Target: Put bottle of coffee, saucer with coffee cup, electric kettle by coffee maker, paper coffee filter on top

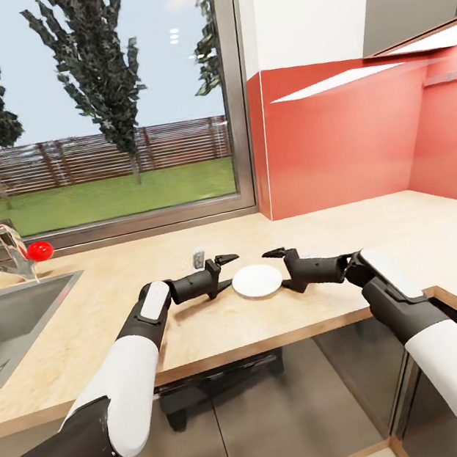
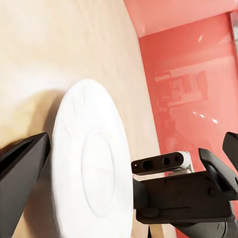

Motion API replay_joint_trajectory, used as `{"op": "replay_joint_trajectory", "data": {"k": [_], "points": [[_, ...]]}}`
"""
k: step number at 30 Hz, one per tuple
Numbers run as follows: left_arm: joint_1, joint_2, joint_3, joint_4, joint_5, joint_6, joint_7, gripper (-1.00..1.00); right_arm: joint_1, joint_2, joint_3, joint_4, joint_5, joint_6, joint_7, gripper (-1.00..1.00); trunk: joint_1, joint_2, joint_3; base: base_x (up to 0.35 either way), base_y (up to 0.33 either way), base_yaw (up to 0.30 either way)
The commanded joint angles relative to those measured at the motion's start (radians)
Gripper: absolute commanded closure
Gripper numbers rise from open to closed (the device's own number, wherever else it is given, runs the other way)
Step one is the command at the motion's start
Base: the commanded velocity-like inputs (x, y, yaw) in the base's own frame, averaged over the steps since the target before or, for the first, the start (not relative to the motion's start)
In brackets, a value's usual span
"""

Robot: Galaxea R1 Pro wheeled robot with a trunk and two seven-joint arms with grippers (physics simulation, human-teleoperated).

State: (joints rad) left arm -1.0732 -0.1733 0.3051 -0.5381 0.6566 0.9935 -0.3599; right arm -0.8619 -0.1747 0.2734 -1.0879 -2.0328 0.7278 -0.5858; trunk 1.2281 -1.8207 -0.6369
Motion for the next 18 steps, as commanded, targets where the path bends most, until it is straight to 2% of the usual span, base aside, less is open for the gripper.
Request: {"op": "replay_joint_trajectory", "data": {"k": [1, 12, 18], "points": [[-0.001, -0.001, 0.005, 0.02, -0.046, 0.002, -0.002, -1.0, 0.0, 0.004, 0.003, 0.025, -0.012, 0.002, -0.017, -1.0, 0.0, 0.0, -0.002, 0.0, 0.0, 0.0], [0.0, -0.001, 0.005, 0.018, -0.046, 0.002, -0.005, -1.0, 0.0, 0.015, 0.003, 0.024, -0.012, 0.002, -0.017, -1.0, 0.0, 0.0, -0.002, 0.0, 0.0, 0.0], [0.0, -0.001, 0.005, 0.018, -0.046, 0.002, -0.005, -1.0, 0.0, 0.015, 0.002, 0.023, 0.007, 0.002, -0.016, -1.0, 0.0, 0.0, -0.002, 0.0, 0.0, 0.0]]}}
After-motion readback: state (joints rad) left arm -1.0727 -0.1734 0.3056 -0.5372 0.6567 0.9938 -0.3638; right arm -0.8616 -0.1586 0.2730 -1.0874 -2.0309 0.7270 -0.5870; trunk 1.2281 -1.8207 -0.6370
